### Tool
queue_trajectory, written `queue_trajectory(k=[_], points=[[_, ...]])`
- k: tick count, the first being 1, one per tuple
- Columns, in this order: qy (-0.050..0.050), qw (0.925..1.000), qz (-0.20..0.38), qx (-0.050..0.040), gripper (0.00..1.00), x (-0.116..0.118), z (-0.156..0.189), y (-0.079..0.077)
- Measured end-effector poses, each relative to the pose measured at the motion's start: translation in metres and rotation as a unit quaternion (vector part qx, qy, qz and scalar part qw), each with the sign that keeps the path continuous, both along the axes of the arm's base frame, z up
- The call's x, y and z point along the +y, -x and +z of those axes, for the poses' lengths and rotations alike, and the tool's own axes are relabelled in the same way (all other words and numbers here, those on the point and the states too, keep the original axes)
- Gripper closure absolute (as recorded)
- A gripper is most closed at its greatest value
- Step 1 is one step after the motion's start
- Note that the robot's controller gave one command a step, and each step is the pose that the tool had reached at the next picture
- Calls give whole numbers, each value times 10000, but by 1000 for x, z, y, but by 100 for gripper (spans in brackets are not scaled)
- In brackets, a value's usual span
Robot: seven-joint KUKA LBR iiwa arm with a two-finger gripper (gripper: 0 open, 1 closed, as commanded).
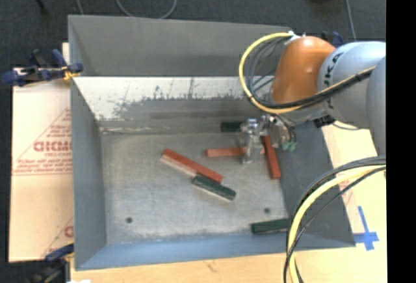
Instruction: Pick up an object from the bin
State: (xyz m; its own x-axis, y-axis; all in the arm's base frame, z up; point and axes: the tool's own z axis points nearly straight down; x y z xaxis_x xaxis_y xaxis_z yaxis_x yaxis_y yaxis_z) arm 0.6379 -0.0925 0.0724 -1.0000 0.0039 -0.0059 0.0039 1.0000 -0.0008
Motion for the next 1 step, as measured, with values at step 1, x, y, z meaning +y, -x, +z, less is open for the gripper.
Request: queue_trajectory(k=[1], points=[[1,10000,-37,-42,100,11,177,10]])
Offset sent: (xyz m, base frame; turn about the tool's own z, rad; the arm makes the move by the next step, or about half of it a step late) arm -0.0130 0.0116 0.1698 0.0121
